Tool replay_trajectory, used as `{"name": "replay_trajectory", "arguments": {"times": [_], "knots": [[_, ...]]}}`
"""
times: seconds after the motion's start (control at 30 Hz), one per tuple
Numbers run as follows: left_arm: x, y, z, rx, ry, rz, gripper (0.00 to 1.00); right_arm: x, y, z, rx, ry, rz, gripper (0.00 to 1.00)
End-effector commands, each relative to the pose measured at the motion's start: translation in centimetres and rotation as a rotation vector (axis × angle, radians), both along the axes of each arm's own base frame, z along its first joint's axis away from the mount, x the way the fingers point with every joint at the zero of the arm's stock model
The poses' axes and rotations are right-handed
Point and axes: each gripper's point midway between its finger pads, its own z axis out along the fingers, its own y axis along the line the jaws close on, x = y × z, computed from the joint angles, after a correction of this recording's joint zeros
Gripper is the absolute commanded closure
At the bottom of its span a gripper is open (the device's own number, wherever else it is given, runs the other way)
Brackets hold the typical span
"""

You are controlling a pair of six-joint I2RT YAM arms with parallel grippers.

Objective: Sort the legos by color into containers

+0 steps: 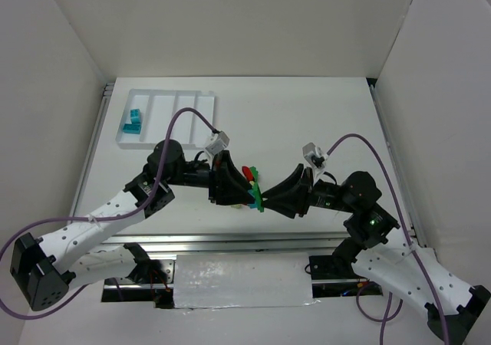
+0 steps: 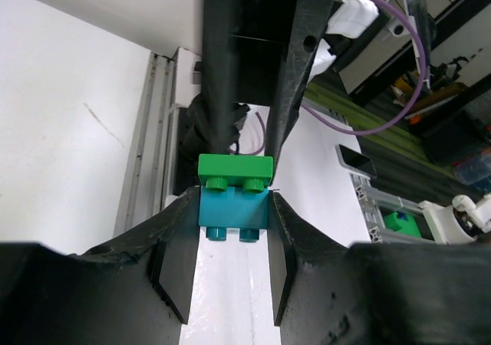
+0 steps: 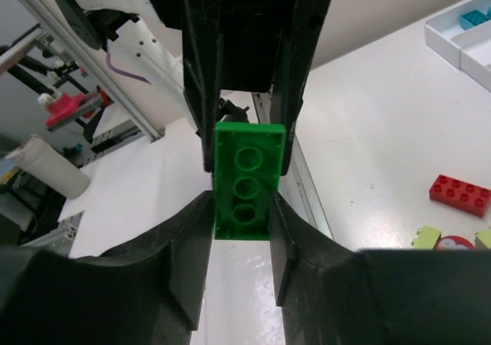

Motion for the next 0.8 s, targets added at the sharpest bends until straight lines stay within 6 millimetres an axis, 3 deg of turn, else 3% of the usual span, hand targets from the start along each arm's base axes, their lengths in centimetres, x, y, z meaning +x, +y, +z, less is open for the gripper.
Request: {"name": "replay_trajectory", "arguments": {"times": [0.0, 0.03, 0.07, 0.17, 0.27, 0.33, 0.43, 0.47, 0.53, 0.77], "knots": [[-1.1, 0.1, 1.9, -0.067, -0.078, -0.053, 1.00, 0.0, 0.1, 0.9, 0.014, -0.030, 0.014, 0.56], [-1.1, 0.2, 1.9, -0.068, -0.077, -0.053, 1.00, 0.2, 0.2, 0.7, 0.010, -0.023, 0.011, 0.40], [-1.1, 0.1, 1.9, -0.069, -0.077, -0.053, 1.00, 0.3, 0.3, 0.6, 0.005, -0.017, 0.008, 0.32], [-1.1, 0.1, 1.9, -0.069, -0.079, -0.056, 1.00, 0.3, 0.4, 0.5, 0.010, -0.014, 0.013, 0.25], [-1.2, 0.1, 1.8, -0.067, -0.075, -0.059, 1.00, 0.2, 0.5, 0.8, 0.022, -0.016, 0.025, 0.26], [-1.2, 0.1, 1.9, -0.075, -0.076, -0.064, 1.00, 0.2, 0.6, 0.9, 0.025, -0.021, 0.030, 0.31], [-1.2, 0.1, 1.8, -0.076, -0.076, -0.066, 1.00, 0.2, 0.6, 1.0, 0.029, -0.025, 0.030, 0.64], [-1.2, 0.1, 1.7, -0.072, -0.073, -0.064, 1.00, 0.2, 0.6, 1.1, 0.030, -0.026, 0.029, 0.86], [-1.0, 0.1, 1.6, -0.067, -0.073, -0.056, 1.00, 0.2, 0.5, 1.0, 0.026, -0.027, 0.022, 1.00], [0.0, 0.2, 0.6, -0.026, -0.072, -0.031, 1.00, 1.0, -0.9, 1.0, 0.029, -0.066, -0.084, 1.00]]}}
